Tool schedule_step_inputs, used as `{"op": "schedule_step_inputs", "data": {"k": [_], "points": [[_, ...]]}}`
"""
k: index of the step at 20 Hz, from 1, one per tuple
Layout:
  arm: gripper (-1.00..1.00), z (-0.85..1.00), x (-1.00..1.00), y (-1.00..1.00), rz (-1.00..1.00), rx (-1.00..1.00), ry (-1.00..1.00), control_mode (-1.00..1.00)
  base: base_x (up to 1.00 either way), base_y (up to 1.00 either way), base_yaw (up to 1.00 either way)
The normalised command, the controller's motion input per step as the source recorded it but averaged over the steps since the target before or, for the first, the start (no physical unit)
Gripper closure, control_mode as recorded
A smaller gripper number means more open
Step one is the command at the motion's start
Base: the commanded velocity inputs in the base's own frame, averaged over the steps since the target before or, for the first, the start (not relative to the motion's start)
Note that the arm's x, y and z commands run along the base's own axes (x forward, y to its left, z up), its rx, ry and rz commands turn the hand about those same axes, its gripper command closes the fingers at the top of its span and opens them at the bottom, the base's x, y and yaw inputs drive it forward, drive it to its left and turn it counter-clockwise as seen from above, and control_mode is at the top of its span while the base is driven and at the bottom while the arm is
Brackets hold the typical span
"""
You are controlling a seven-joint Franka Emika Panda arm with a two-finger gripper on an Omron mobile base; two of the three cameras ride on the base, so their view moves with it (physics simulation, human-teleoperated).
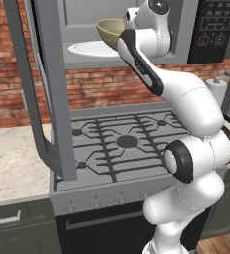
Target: Pick the bell pepper from the sink and place it in the bowl. Then pick the bowl and place it in the microwave. Then close the microwave door and press the start button.
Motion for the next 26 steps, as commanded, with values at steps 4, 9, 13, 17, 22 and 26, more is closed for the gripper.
{"op": "schedule_step_inputs", "data": {"k": [4,9,13,17,22,26], "points": [[-1.00,-0.02,-0.10,0.00,0.00,0.00,0.00,-1.00,0.00,0.00,0.00],[-1.00,-0.23,-0.85,0.00,0.02,0.00,0.00,-1.00,0.00,0.00,0.00],[-1.00,-0.24,-1.00,0.00,0.00,0.00,0.00,-1.00,0.00,0.00,0.00],[-1.00,-0.18,-1.00,0.05,0.00,0.00,0.00,-1.00,0.00,0.00,0.00],[-1.00,-0.06,-1.00,0.02,0.00,0.00,0.00,-1.00,0.00,0.00,0.00],[-1.00,-0.11,-1.00,0.00,0.00,0.00,-0.01,-1.00,0.00,0.00,0.00]]}}
